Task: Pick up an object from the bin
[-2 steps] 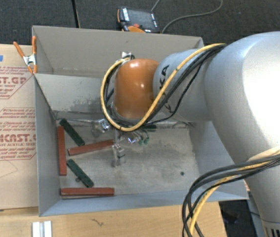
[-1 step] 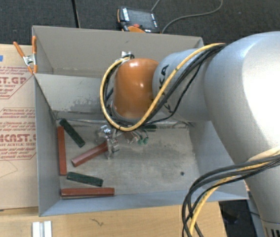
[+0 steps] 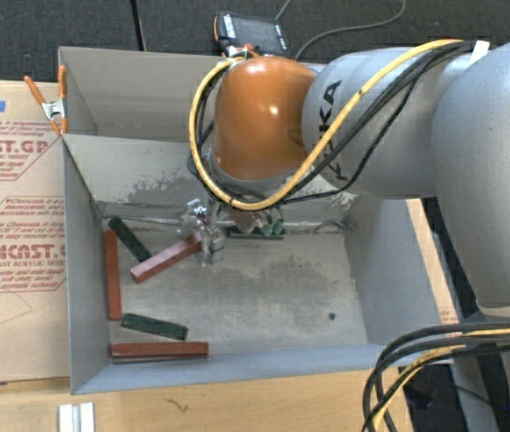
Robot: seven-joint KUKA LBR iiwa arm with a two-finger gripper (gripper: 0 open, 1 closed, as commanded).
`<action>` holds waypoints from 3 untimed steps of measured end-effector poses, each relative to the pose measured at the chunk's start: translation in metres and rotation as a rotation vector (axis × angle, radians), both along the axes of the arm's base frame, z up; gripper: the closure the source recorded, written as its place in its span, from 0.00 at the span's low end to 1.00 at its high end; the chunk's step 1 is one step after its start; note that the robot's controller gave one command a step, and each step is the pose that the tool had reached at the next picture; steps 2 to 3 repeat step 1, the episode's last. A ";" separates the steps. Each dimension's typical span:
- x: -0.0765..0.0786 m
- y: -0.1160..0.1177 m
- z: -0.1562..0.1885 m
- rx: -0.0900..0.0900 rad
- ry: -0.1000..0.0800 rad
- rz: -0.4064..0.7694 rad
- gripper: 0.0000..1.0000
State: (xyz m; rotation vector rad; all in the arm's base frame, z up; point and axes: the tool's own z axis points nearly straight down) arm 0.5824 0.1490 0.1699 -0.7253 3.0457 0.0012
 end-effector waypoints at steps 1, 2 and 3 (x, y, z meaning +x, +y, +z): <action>-0.005 0.013 0.149 0.000 -0.002 0.030 1.00; -0.005 0.013 0.149 0.000 -0.002 0.030 1.00; -0.005 0.013 0.149 0.000 -0.002 0.030 1.00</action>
Offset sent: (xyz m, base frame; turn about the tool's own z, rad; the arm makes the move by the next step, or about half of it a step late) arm -0.0070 0.0119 0.1432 -0.0309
